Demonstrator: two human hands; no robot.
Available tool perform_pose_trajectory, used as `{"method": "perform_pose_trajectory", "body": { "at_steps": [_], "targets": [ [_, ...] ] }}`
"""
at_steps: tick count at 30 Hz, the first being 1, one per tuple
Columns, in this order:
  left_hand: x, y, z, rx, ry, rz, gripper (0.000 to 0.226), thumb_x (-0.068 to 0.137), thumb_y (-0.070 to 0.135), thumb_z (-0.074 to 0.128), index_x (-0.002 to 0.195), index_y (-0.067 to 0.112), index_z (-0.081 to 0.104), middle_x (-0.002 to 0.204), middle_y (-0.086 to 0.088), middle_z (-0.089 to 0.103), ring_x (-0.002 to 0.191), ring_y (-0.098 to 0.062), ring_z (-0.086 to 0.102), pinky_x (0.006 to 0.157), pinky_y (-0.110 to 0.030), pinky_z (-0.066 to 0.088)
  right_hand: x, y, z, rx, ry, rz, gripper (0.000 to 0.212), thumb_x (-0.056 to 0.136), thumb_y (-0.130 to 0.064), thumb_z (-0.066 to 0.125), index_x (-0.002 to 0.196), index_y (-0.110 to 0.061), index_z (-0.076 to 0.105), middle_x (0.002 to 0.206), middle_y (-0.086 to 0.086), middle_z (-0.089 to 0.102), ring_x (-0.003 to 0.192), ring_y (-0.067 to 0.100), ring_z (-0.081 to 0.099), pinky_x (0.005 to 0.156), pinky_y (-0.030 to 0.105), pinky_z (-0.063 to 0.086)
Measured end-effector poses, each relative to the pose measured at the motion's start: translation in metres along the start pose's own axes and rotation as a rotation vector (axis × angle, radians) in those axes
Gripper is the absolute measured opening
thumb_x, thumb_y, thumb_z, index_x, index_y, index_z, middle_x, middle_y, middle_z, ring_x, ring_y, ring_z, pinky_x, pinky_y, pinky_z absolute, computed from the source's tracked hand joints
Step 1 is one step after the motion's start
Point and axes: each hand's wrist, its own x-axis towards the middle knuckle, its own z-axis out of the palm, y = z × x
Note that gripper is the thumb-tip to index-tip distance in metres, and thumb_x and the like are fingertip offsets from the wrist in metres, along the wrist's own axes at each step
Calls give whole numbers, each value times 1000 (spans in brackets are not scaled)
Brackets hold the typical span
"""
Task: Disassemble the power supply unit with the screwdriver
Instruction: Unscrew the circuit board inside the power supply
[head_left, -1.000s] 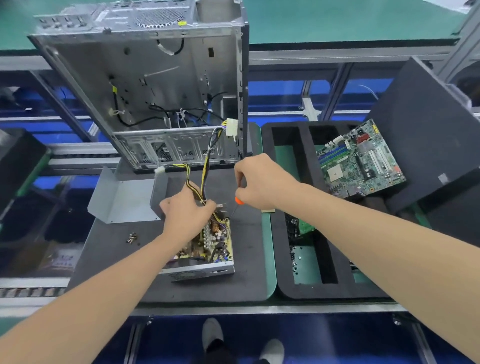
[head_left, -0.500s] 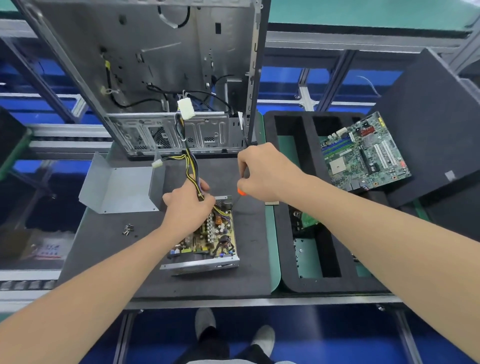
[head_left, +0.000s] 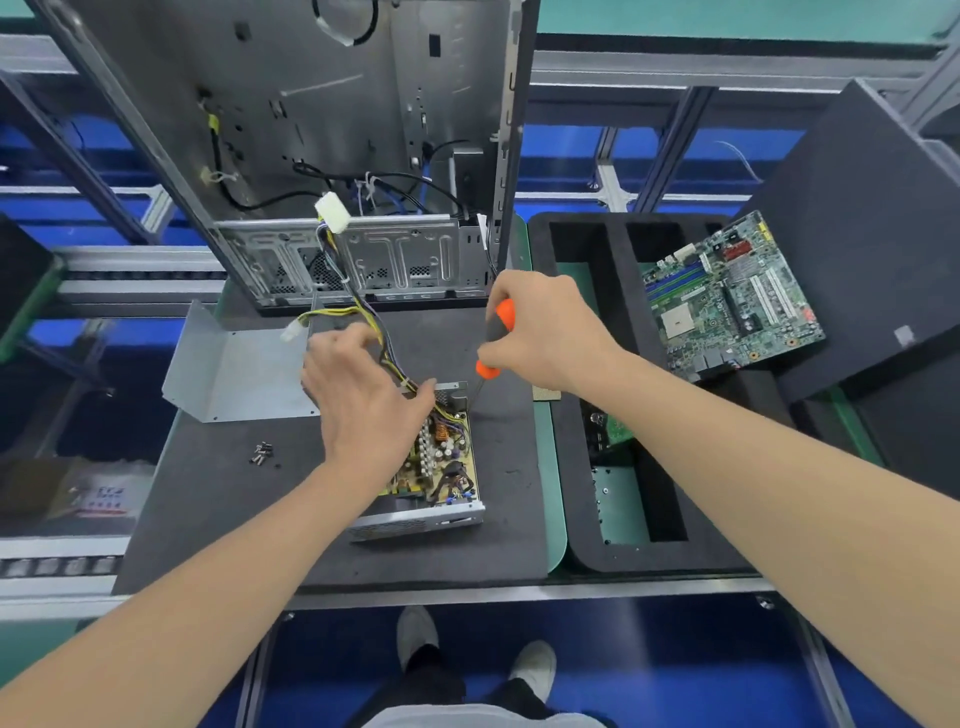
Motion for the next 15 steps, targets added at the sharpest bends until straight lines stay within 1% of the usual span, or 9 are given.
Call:
{"method": "perform_pose_trajectory", "body": {
  "at_steps": [3,4,5,7,8,10,11,13,15],
  "targets": [
    [5,11,-1,-18,12,358,76,72,2,81,132,13,36,126,-19,41,116,-34,43,95,-51,37,-4,11,17,191,157,49,26,67,-25,82,75,-20,57,65,-7,58,60,4,50,47,14,33],
    [10,13,0,-38,-65,418,72,72,-9,74,133,10,41,128,-16,45,116,-35,47,96,-48,38,-6,15,24,234,204,49,26,71,-29,81,74,-21,56,66,-6,59,61,5,51,51,15,34],
    [17,14,0,-80,-203,381,67,74,-14,68,133,10,45,127,-11,53,112,-32,54,94,-41,40,-8,18,31,259,241,39,27,75,-34,80,76,-23,55,68,-5,61,64,7,51,55,16,35],
    [35,15,1,-129,-532,230,53,88,-6,60,133,19,46,116,4,65,94,-18,65,87,-38,49,-14,23,44,288,286,7,27,83,-43,75,85,-28,53,72,-5,62,69,9,55,62,17,41],
    [44,14,1,-103,-669,238,44,94,3,58,133,23,49,111,10,68,92,-15,67,86,-40,54,-15,26,49,306,292,5,27,86,-47,71,91,-29,51,74,-4,64,72,12,58,67,23,47],
    [54,14,1,11,-887,371,36,101,19,56,133,36,57,112,16,73,103,-15,71,90,-43,58,-16,31,55,334,297,34,28,90,-53,62,99,-31,46,76,-2,68,78,19,64,73,40,53],
    [55,14,1,50,-969,400,35,104,26,56,134,43,58,117,20,73,109,-13,70,92,-43,57,-17,32,56,350,315,50,29,91,-54,60,100,-31,44,76,-2,69,78,19,67,73,41,54],
    [55,12,0,80,-1033,379,31,107,36,54,133,53,57,121,27,71,115,-11,68,94,-42,55,-17,35,58,417,385,62,29,92,-53,60,99,-32,42,76,-10,70,73,10,71,67,28,53],
    [51,7,3,56,-1019,336,28,108,40,52,130,56,59,118,30,72,114,-10,67,92,-41,53,-18,35,59,460,448,44,28,93,-49,62,99,-31,43,79,-22,68,69,5,70,61,15,48]
  ]
}}
